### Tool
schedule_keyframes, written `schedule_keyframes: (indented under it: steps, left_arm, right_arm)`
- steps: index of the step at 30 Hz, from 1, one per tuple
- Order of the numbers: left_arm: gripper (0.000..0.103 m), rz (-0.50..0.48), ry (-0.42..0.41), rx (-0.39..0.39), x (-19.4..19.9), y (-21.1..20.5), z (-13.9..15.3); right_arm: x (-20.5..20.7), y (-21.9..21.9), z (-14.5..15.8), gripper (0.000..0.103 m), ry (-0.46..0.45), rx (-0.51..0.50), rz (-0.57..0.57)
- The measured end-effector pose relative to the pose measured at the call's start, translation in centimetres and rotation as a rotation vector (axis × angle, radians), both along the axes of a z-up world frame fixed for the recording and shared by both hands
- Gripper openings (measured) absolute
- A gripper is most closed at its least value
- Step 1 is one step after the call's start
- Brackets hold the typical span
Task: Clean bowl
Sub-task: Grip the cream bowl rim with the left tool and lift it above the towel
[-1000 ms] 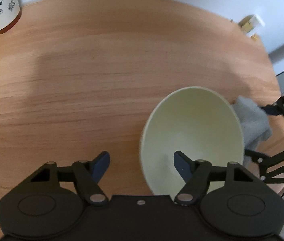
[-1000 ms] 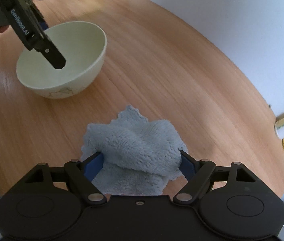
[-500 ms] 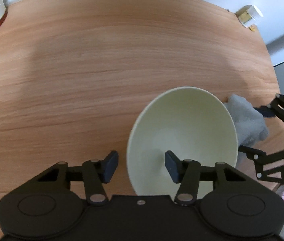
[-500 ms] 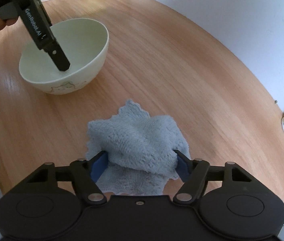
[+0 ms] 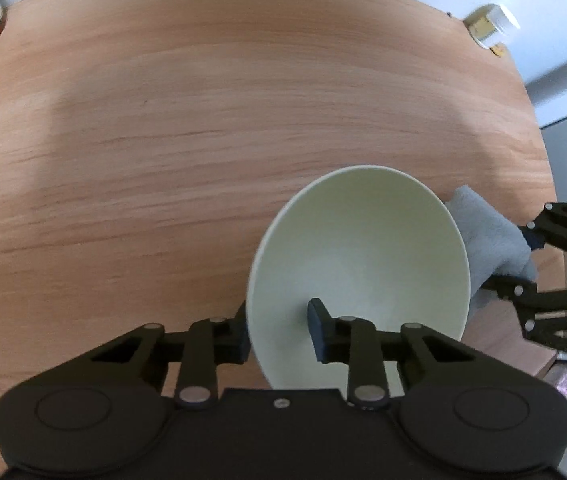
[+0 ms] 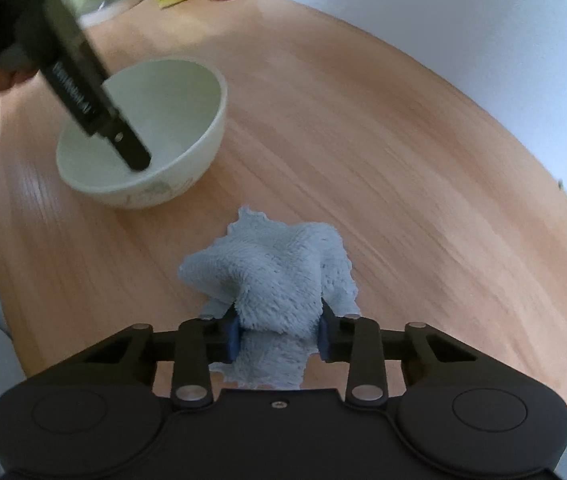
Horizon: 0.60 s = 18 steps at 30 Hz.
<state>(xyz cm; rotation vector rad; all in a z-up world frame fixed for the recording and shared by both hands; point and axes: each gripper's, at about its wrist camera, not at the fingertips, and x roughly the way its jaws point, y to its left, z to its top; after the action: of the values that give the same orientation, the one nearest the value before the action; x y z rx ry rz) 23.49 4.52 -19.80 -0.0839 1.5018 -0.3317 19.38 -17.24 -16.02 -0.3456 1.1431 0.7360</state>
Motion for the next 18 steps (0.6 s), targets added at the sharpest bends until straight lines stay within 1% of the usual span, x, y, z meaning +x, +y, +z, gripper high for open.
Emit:
schedule_keyframes:
  steps: [2, 4, 8, 11, 15, 18]
  left_arm:
    - [0.014, 0.024, -0.007, -0.015, 0.0, 0.4, 0.4]
    - [0.009, 0.068, -0.012, -0.04, 0.0, 1.0, 0.8]
    - [0.009, 0.127, -0.027, -0.035, -0.6, 1.5, 1.4]
    - [0.009, 0.207, -0.013, -0.049, -1.2, 2.1, 1.3]
    - [0.01, 0.359, 0.005, -0.122, -2.1, 3.8, 1.3]
    - [0.011, 0.487, 0.002, -0.205, -3.3, 5.1, 1.6]
  right_arm:
    - [0.0, -0.6, 0.2, 0.038, 0.011, 0.021, -0.026]
    - [0.0, -1.3, 0.5, 0.038, 0.023, 0.053, -0.064]
    - [-0.4, -2.7, 1.9, 0.038, 0.037, 0.132, -0.141]
    - [-1.0, -3.1, 2.5, 0.038, 0.029, 0.164, -0.162]
    - [-1.6, -3.5, 2.7, 0.038, 0.035, 0.205, -0.171]
    - [-2.1, -3.8, 3.2, 0.038, 0.035, 0.233, -0.182]
